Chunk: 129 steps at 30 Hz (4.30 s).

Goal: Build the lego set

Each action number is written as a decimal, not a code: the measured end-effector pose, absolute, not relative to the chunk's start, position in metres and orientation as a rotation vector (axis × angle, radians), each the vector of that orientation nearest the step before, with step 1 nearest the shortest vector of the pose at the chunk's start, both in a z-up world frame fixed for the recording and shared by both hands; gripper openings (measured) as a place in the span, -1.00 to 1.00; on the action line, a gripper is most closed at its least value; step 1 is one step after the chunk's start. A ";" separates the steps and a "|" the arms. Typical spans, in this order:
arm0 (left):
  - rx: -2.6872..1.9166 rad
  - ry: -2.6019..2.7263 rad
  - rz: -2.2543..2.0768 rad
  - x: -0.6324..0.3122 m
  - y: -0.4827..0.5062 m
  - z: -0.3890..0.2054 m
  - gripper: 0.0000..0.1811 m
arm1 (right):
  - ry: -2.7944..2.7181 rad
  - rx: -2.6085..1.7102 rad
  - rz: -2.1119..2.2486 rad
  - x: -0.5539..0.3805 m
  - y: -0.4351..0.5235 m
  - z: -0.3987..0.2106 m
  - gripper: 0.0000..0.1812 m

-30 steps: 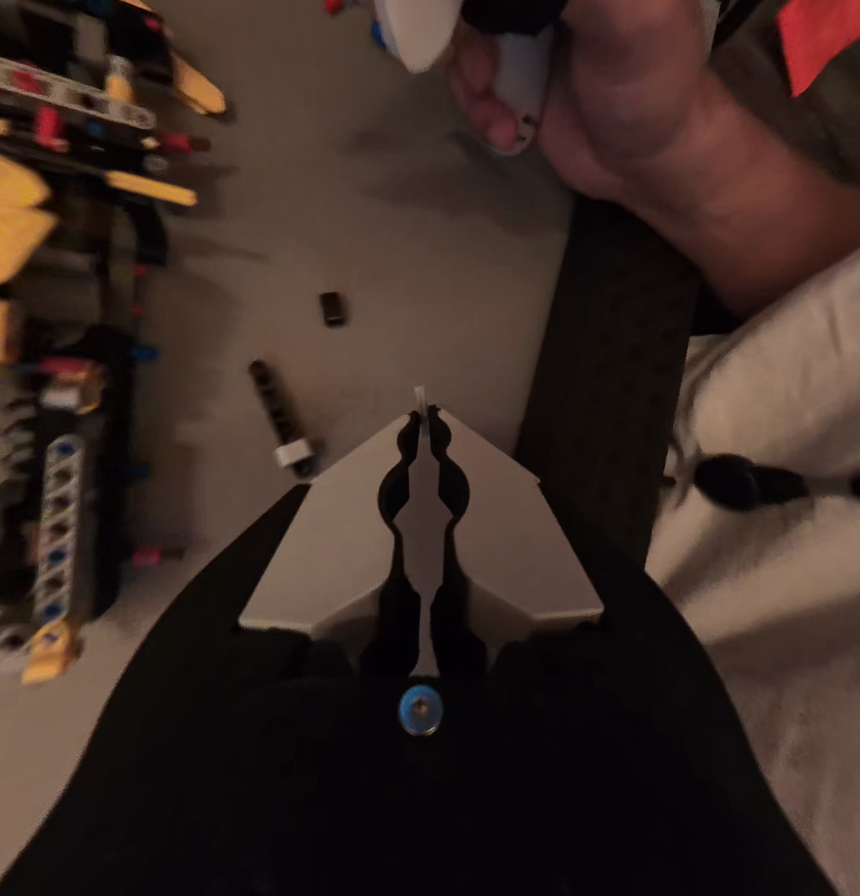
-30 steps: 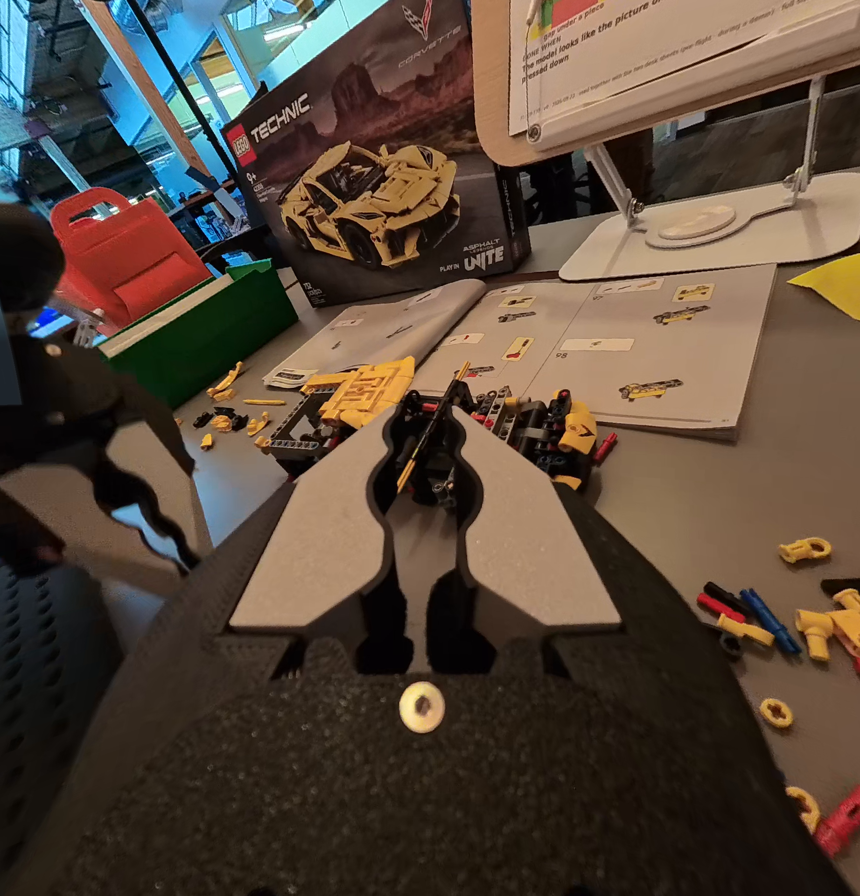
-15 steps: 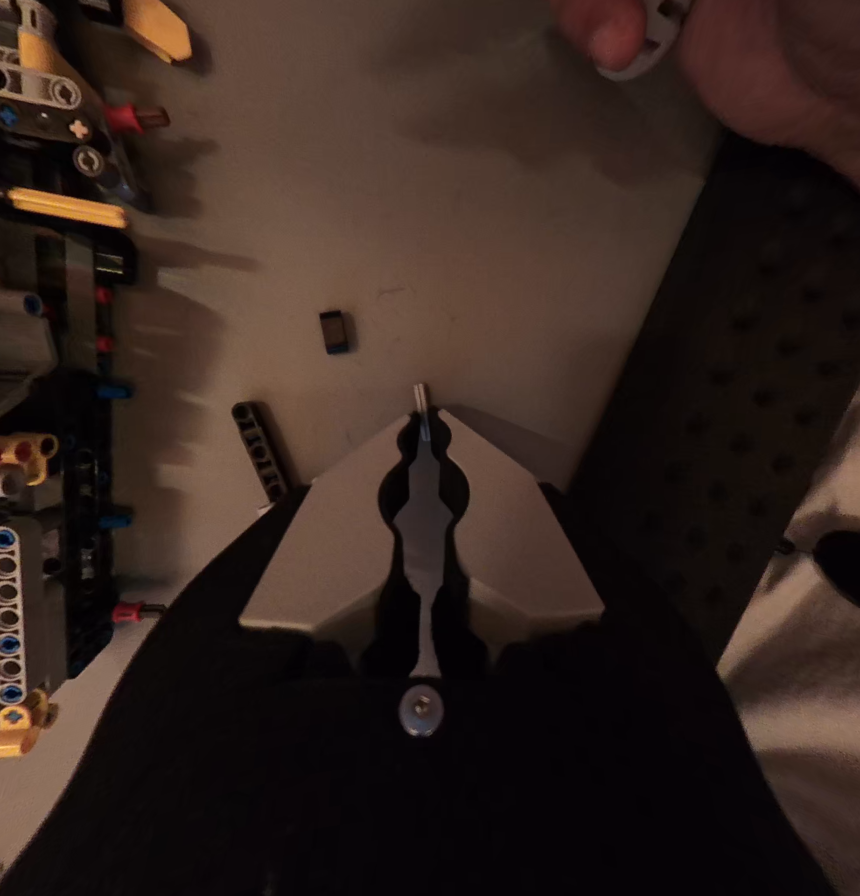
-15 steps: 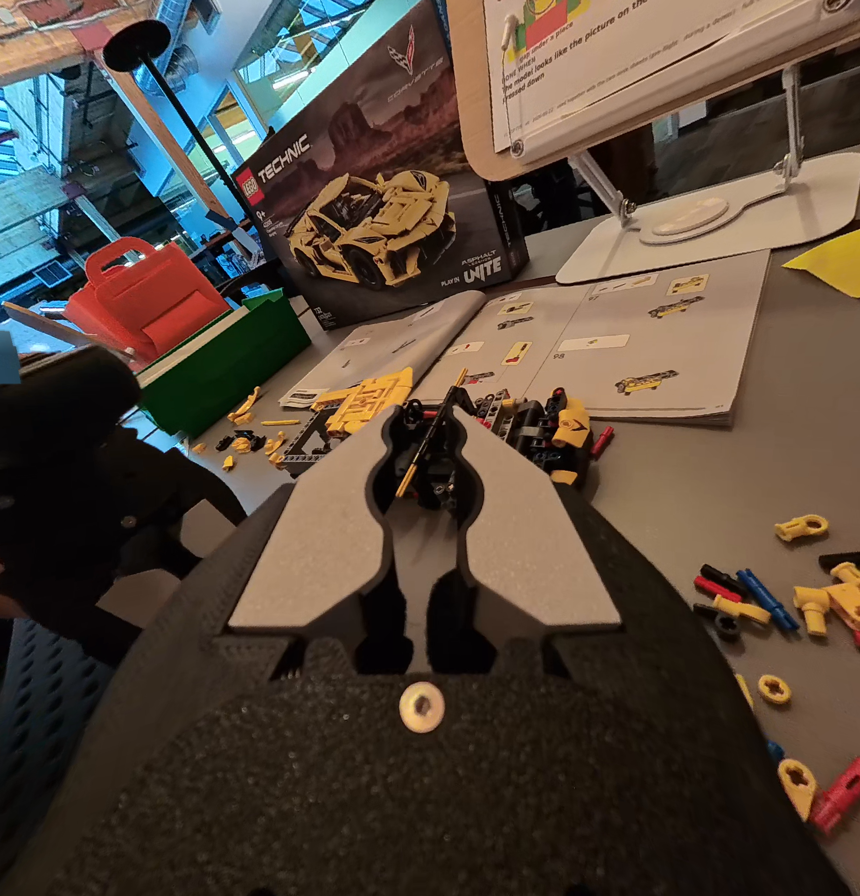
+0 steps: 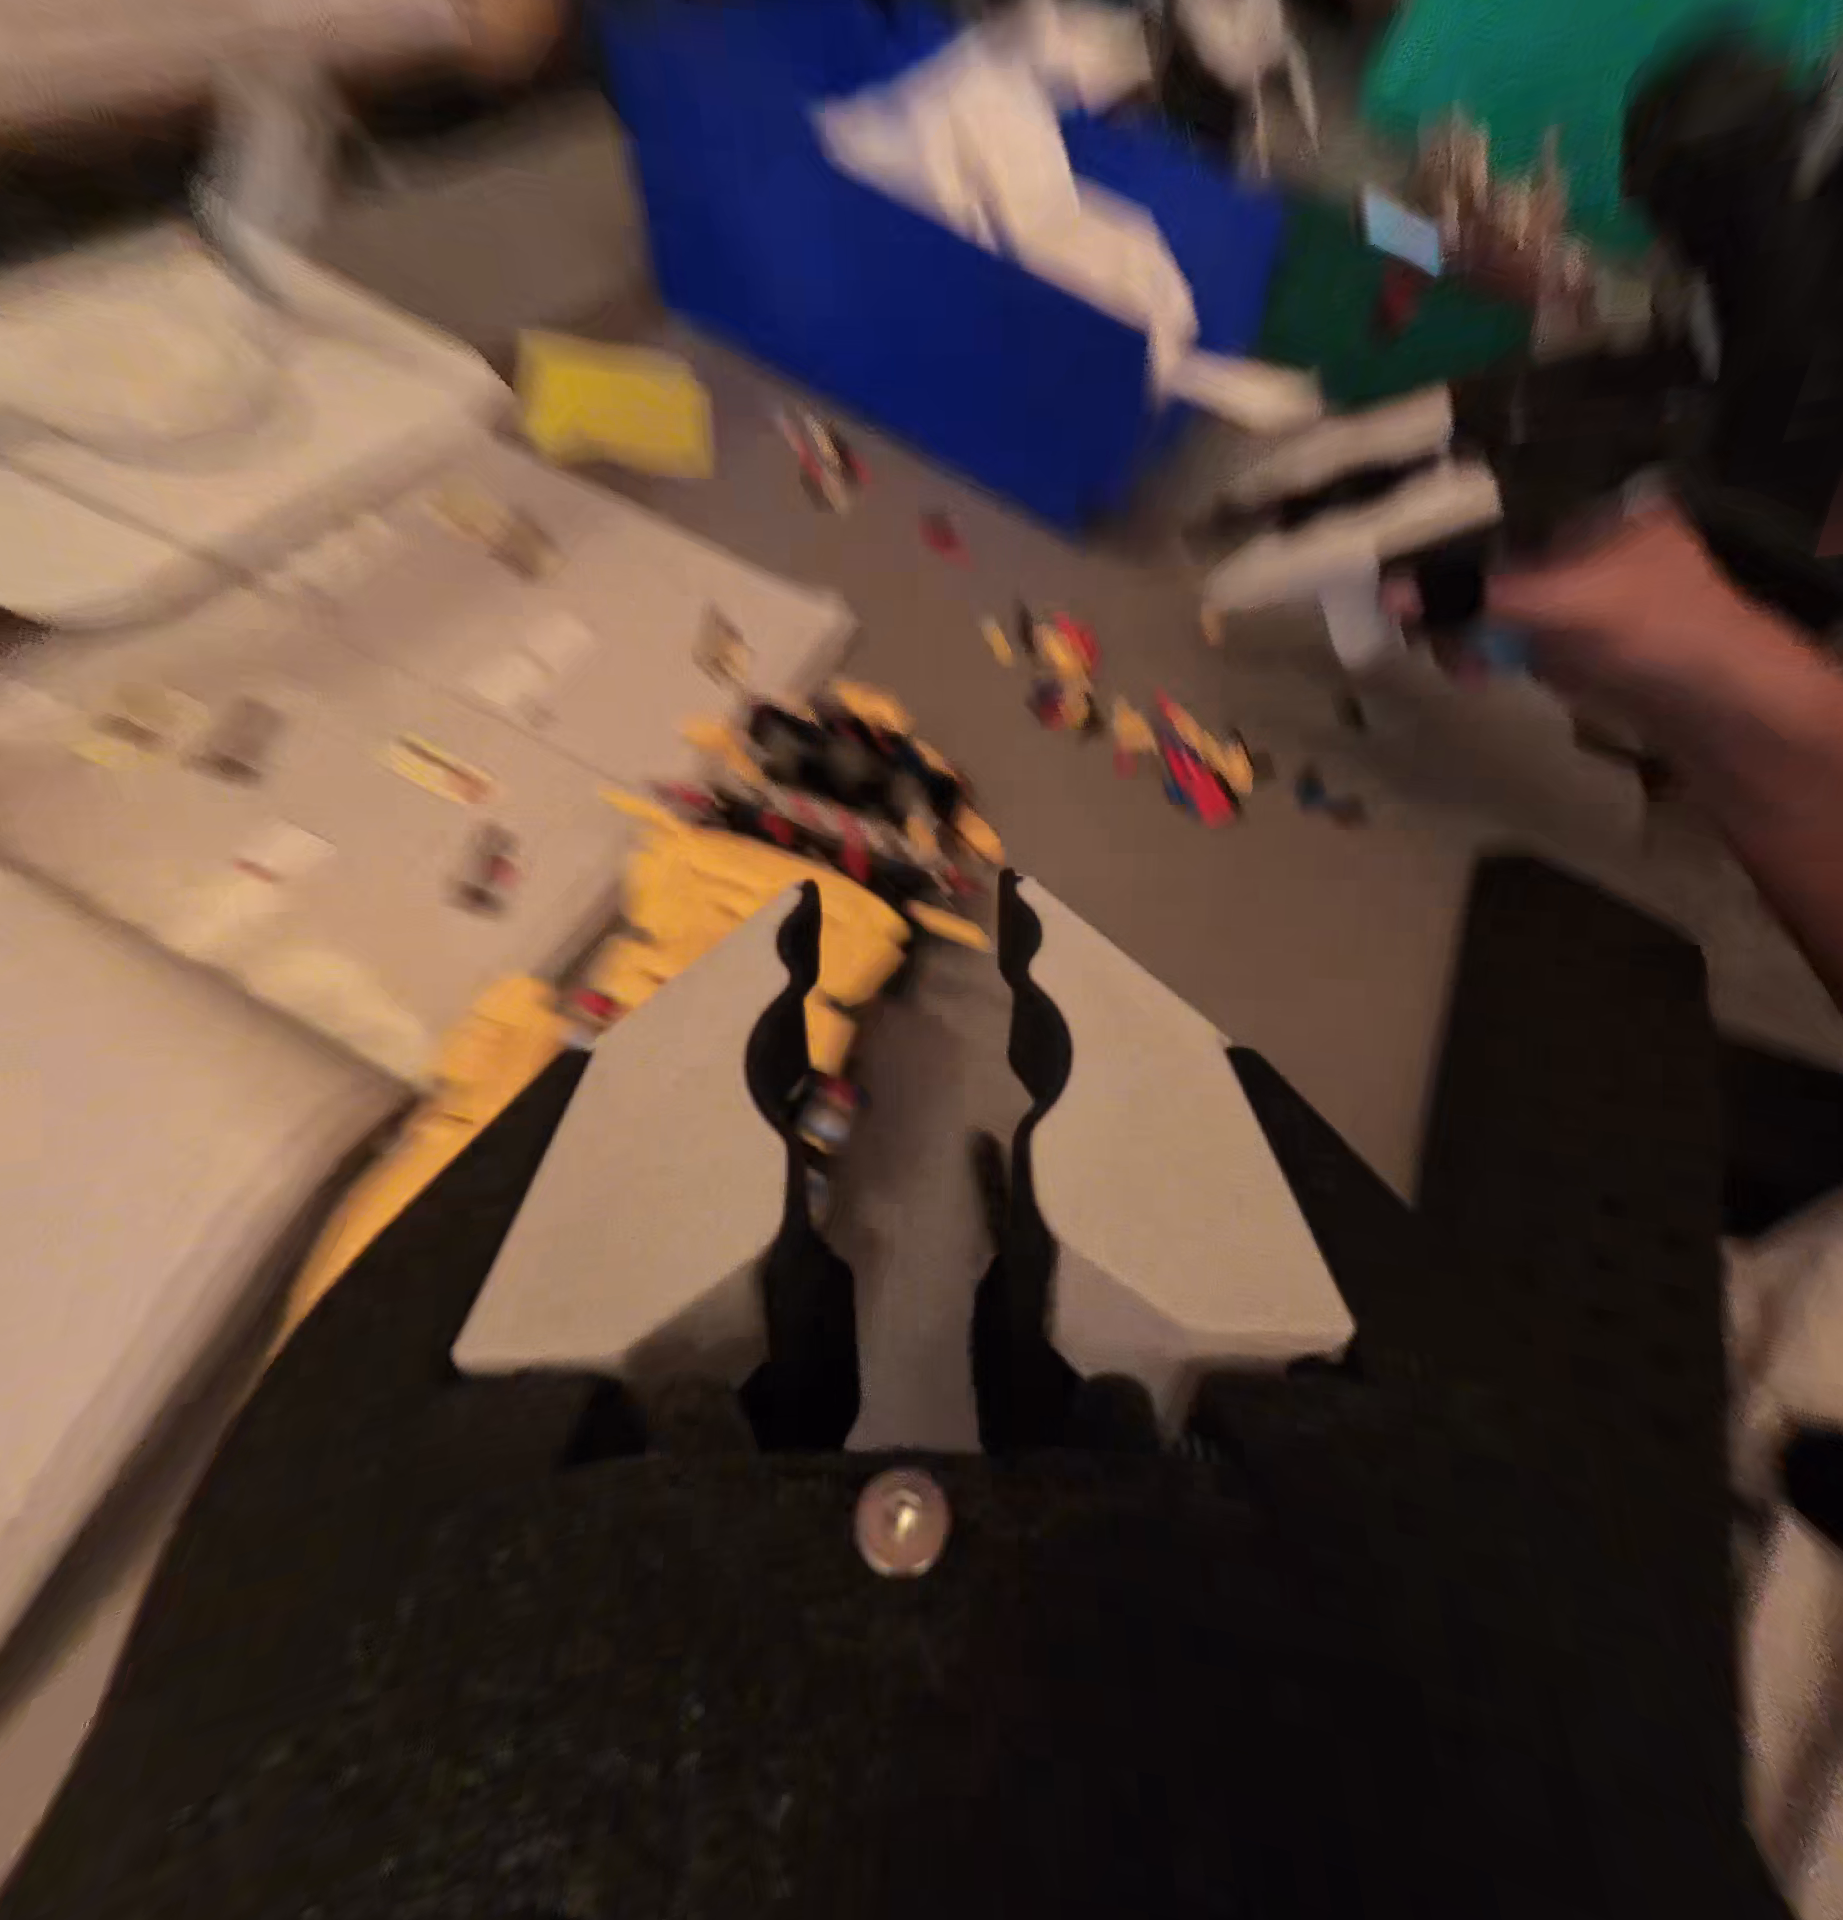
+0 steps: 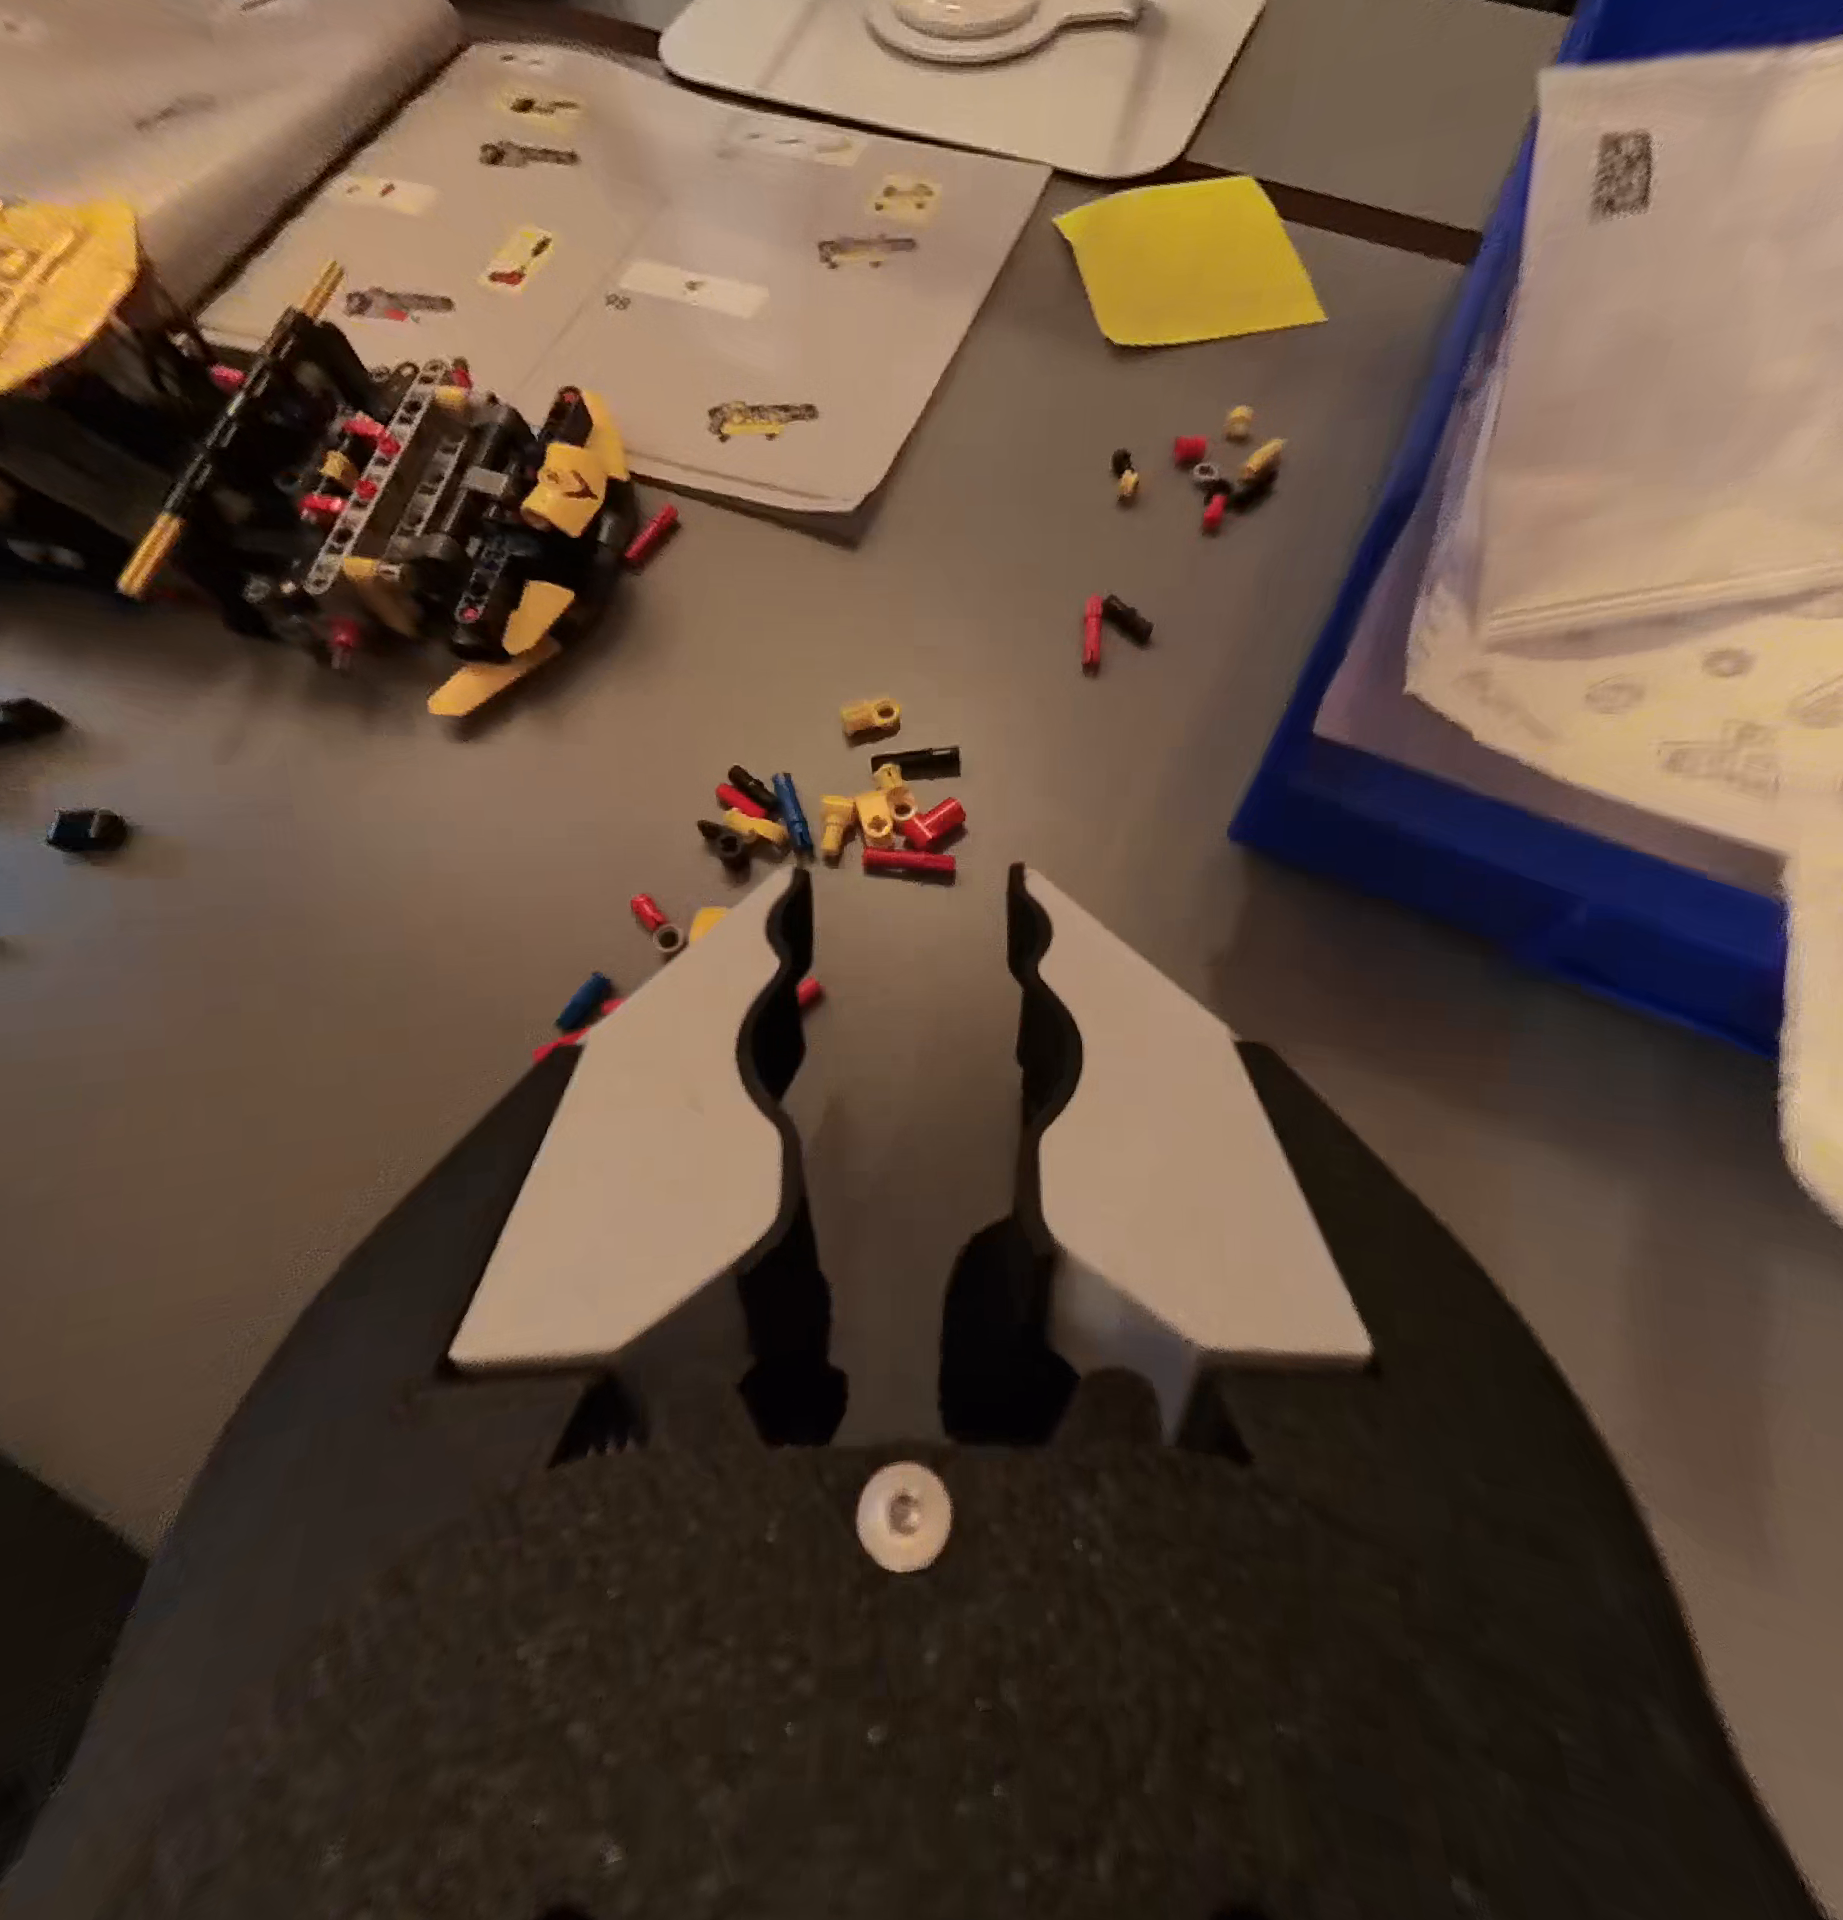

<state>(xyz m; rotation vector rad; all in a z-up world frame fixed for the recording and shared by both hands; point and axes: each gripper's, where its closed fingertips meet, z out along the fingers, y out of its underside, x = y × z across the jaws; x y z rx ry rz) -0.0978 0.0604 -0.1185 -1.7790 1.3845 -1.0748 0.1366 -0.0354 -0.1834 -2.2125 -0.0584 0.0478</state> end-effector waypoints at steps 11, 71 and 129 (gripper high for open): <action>-1.463 0.849 -1.142 -0.160 0.154 -0.063 -0.67 | -0.377 -2.336 0.189 0.113 -0.068 -0.195 -0.69; -1.579 0.979 -0.664 -0.163 0.175 -0.102 -0.74 | -0.491 -2.326 0.360 -0.078 -0.015 -0.225 -0.72; -1.417 0.853 -2.462 -0.125 0.043 -0.045 -0.93 | -0.521 -1.448 -0.024 -0.134 0.044 -0.070 -0.58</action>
